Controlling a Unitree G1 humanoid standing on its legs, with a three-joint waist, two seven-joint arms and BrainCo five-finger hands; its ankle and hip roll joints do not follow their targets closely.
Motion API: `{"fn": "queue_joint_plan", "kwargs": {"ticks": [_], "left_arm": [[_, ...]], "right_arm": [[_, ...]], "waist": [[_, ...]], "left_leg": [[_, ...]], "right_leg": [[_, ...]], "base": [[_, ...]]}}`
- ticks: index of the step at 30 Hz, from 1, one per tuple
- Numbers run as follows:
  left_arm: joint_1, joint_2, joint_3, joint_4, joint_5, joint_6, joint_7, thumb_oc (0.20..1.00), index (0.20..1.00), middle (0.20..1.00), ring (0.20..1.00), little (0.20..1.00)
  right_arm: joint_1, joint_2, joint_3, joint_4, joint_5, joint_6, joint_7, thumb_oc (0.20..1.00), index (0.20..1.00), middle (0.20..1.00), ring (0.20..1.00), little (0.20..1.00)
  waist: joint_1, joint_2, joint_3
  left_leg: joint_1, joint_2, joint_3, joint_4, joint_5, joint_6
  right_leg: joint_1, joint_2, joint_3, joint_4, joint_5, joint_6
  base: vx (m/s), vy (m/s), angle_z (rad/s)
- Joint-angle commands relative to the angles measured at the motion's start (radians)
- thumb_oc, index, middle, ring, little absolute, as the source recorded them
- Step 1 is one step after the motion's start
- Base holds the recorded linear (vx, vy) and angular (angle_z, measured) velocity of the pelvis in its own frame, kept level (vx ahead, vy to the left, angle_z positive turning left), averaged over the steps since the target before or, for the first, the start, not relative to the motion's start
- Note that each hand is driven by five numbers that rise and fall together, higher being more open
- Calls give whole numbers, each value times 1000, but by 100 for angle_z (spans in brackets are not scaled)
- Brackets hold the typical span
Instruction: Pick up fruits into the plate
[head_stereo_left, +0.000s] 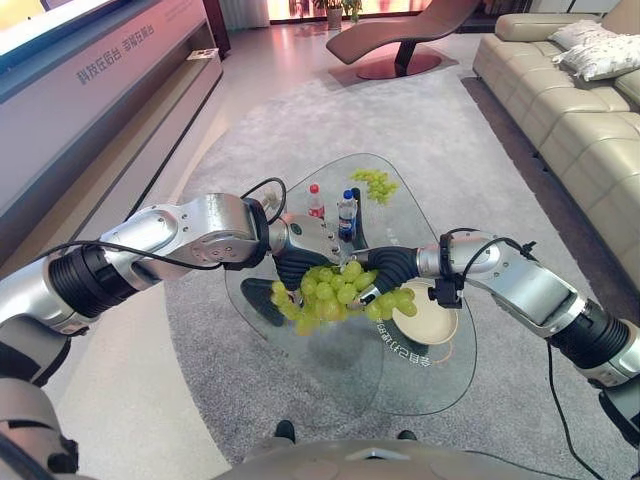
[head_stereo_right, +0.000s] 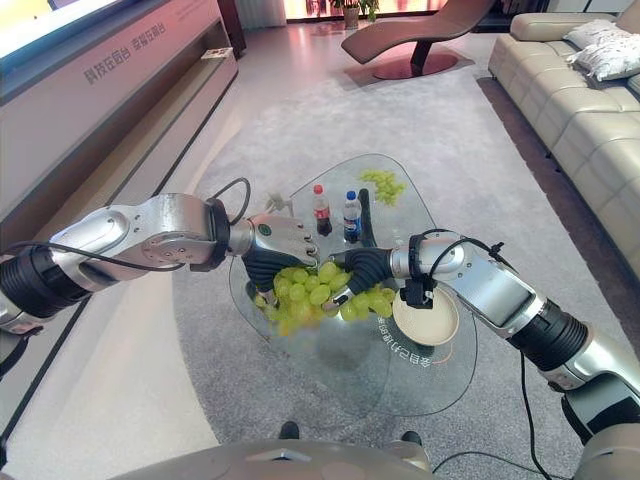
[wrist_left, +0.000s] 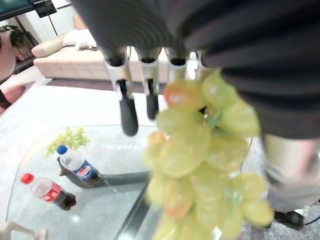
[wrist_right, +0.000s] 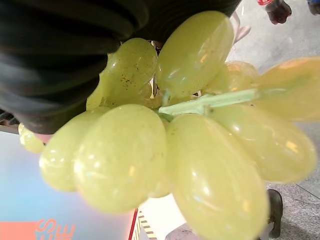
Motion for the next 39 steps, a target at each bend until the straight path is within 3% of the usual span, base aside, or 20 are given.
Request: {"fn": "queue_joint_plan", "kwargs": {"ticks": [1,8,15,21,28,30,35,36,39], "left_arm": [[-15,10,100,54,-106,40,49,1000,1000,1000,1000,1000],[113,20,217,70,-189,76,75,1000,1000,1000,1000,1000],[376,36,449,141,-247,77,169,1000,1000,1000,1000,1000],[597,-18,609,234,-294,78,278,1000,1000,1000,1000,1000],[886,-188,802,408,-365,97,476,1000,1000,1000,1000,1000],[957,-264,829,511,-400,98,538,1000,1000,1000,1000,1000],[995,-393,810,704,-462,120,651,1000,1000,1000,1000,1000],[995,-393,810,704,-462,120,651,1000,1000,1000,1000,1000],[969,-488,760,871,-485,115,731,1000,1000,1000,1000,1000]], "right_arm": [[-27,28,-41,-27,82,-64,-47,200,200,200,200,200],[71,12,-125,-6,89,-97,-75,200,200,200,200,200],[255,-4,-306,44,118,-181,-58,200,200,200,200,200],[396,26,-435,113,109,-249,-51,200,200,200,200,200],[557,122,-588,207,84,-326,-101,200,200,200,200,200],[592,164,-621,237,54,-361,-169,200,200,200,200,200],[583,219,-642,324,5,-426,-347,200,200,200,200,200],[583,219,-642,324,5,-426,-347,200,200,200,200,200],[521,247,-640,414,-28,-469,-513,200,200,200,200,200]], "waist": [[25,-47,-2],[24,-44,-2],[27,-40,-3],[37,-43,5],[43,-59,24],[45,-67,43],[47,-71,100],[47,-71,100],[45,-64,159]], "left_leg": [[74,-50,60,3,-133,19],[73,-47,66,3,-132,20],[73,-42,73,3,-131,21],[80,-38,72,3,-139,22],[80,-30,79,3,-140,22],[73,-27,82,3,-136,21],[44,-24,79,13,-137,21],[44,-24,79,13,-137,21],[0,-25,70,22,-132,25]], "right_leg": [[46,2,53,6,-77,-6],[43,3,55,6,-76,-6],[42,2,48,6,-78,-7],[47,2,41,6,-84,-4],[39,3,38,6,-80,-2],[29,2,38,6,-76,-2],[-3,3,40,8,-66,-4],[-3,3,40,8,-66,-4],[-54,7,47,18,-59,-8]], "base": [[0,0,0],[0,0,0],[-1,4,0],[13,6,0],[28,-6,0],[7,-66,0],[-49,-57,0],[-87,-44,1],[-176,-75,5]]}}
